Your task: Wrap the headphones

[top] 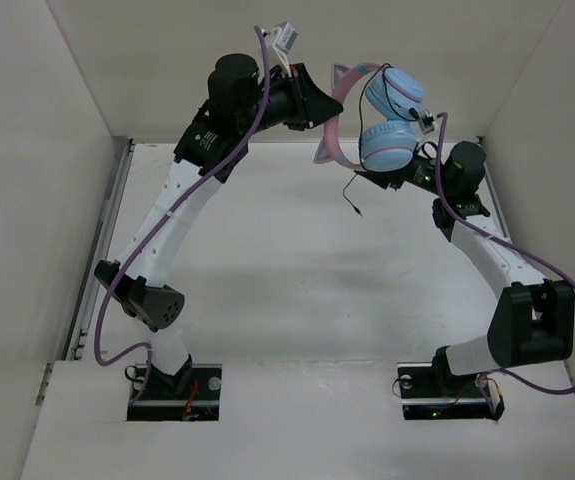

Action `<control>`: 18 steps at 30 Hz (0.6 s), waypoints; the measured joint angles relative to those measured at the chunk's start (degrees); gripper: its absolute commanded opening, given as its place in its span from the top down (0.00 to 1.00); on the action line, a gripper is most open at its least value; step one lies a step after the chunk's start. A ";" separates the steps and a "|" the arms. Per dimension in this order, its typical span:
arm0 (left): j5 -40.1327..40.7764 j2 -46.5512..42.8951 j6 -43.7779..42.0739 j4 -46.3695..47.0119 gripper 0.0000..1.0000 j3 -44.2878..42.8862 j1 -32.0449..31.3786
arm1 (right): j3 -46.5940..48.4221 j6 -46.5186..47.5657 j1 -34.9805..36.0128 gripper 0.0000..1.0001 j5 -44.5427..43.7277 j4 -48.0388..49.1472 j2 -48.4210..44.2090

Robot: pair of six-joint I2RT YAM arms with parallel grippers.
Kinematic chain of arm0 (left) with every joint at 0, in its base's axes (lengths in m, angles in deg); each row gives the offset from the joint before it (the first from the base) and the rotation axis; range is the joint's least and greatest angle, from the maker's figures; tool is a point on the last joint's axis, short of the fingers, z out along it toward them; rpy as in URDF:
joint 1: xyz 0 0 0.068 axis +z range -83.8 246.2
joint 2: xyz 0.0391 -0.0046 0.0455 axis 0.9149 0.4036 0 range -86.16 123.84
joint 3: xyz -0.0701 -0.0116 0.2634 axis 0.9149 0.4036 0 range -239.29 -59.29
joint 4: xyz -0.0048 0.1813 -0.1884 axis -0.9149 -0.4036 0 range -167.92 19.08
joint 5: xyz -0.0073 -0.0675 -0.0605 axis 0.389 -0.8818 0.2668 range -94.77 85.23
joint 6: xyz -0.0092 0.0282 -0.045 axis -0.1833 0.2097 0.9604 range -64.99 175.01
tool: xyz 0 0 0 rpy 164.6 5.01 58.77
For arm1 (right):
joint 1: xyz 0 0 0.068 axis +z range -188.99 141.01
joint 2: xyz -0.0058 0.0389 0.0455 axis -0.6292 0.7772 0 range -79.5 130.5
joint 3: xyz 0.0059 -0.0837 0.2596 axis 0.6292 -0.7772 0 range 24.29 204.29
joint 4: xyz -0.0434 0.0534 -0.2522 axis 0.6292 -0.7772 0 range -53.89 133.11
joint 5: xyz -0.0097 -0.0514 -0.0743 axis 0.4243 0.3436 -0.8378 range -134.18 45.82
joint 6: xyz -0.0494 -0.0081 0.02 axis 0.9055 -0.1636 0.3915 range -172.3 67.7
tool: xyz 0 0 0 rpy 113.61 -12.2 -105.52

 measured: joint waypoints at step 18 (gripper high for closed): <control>-0.11 0.31 0.44 0.24 1.00 -4.22 -0.33 | -3.19 -0.20 4.74 0.63 -1.20 1.20 0.44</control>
